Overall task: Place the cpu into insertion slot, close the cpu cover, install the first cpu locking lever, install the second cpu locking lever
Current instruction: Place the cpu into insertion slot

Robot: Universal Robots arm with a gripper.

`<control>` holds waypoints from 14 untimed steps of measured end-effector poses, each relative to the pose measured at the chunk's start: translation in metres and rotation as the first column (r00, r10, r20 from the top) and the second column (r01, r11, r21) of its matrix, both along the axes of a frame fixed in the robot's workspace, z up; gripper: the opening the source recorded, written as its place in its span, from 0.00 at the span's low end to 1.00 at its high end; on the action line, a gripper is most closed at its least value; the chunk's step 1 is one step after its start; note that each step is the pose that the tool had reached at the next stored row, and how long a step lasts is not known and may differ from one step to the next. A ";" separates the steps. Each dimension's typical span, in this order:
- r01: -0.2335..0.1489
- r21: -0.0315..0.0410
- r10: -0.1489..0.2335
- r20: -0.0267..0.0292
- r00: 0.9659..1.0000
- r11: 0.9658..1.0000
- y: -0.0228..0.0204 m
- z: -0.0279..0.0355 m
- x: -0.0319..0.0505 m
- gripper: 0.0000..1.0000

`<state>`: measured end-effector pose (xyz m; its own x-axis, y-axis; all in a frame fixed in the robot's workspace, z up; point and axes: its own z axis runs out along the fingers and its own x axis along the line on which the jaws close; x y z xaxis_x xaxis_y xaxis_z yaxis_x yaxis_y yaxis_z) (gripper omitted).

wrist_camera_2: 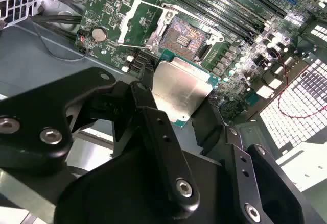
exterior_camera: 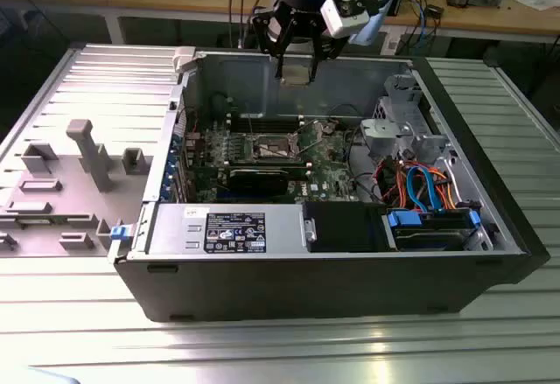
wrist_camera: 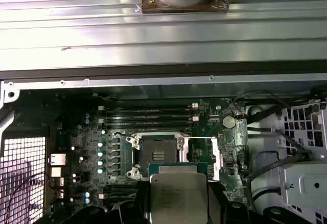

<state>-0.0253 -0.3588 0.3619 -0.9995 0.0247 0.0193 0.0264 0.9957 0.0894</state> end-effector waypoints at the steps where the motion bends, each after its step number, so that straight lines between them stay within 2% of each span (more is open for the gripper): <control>1: 0.000 0.000 0.000 0.000 1.000 1.000 0.0000 0.0000 0.0000 0.55; 4: 0.000 0.000 0.000 0.000 1.000 1.000 0.0000 0.0000 0.0000 0.55; 8: 0.001 0.000 -0.001 0.000 1.000 1.000 -0.0032 -0.0003 -0.0001 0.55; 14: 0.067 0.000 -0.067 0.000 0.998 0.998 -0.0032 -0.0014 0.0000 0.55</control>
<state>-0.0254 -0.3620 0.3606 -0.9956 0.0920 0.0193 0.0934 0.9916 0.0891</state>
